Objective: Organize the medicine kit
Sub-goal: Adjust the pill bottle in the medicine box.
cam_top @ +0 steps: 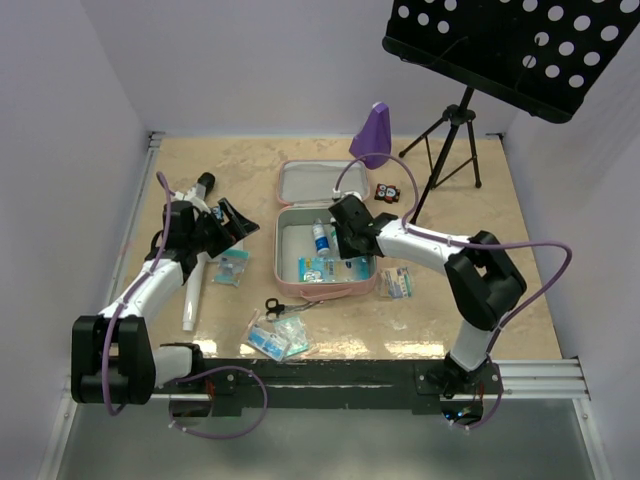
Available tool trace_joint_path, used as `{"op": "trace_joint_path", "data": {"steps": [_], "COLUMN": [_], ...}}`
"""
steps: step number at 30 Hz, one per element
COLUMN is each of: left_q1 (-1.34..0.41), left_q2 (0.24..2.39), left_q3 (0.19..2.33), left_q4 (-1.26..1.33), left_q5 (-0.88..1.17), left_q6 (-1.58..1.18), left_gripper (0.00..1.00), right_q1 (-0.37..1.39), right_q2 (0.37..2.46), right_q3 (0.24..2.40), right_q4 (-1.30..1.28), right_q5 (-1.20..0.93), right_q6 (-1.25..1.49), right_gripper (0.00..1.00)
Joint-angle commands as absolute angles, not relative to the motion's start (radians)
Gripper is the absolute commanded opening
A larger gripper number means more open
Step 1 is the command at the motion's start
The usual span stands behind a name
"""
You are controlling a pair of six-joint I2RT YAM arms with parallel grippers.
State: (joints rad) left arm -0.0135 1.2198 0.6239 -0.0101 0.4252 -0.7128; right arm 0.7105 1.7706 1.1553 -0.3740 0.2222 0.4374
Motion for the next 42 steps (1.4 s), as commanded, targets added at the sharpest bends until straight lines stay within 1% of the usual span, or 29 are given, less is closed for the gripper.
{"op": "trace_joint_path", "data": {"steps": [1,4,5,8,9,11,13,15,22,25,31,40,42], "left_q1": [-0.017,-0.015,-0.015,-0.017,-0.015,-0.015,-0.017,-0.017,-0.015,-0.015,-0.015,-0.015,-0.014], "left_q2": [1.226,1.221,1.223,1.210,1.198,1.174,1.166,1.170,1.173,1.170,1.175,1.180,1.175], "left_q3": [0.624,0.626,0.624,0.627,0.626,0.620,0.627,0.640,0.635,0.638,0.637,0.635,0.638], "left_q4": [0.005,0.005,0.003,0.002,0.002,0.002,0.002,-0.052,-0.058,-0.063,-0.066,-0.061,-0.066], "left_q5": [0.425,0.423,0.423,0.407,0.396,0.382,0.382,0.379,0.379,0.377,0.370,0.374,0.370], "left_q6": [-0.690,-0.690,-0.690,-0.689,-0.690,-0.692,-0.689,-0.680,-0.681,-0.680,-0.675,-0.677,-0.675], "left_gripper": [1.00,1.00,1.00,1.00,1.00,1.00,1.00,1.00,1.00,1.00,1.00,1.00,1.00], "right_q1": [0.730,0.759,0.767,0.787,0.793,0.801,0.814,0.818,0.793,0.756,0.715,0.689,0.687], "right_q2": [1.663,1.620,1.620,1.650,1.673,1.733,1.807,1.867,1.960,1.953,1.939,1.890,1.861], "right_q3": [1.213,1.261,1.278,1.339,1.351,1.388,1.429,1.456,1.456,1.411,1.365,1.312,1.304], "right_q4": [-0.363,-0.394,-0.402,-0.399,-0.387,-0.387,-0.399,-0.403,-0.358,-0.312,-0.304,-0.261,-0.236], "right_q5": [0.183,0.158,0.152,0.126,0.115,0.080,0.074,0.080,0.124,0.109,0.163,0.152,0.130], "right_q6": [0.414,0.400,0.399,0.388,0.384,0.373,0.359,0.356,0.391,0.425,0.446,0.491,0.482], "right_gripper": [0.00,0.01,0.04,0.17,0.20,0.22,0.21,0.19,0.13,0.10,0.07,0.07,0.09]}}
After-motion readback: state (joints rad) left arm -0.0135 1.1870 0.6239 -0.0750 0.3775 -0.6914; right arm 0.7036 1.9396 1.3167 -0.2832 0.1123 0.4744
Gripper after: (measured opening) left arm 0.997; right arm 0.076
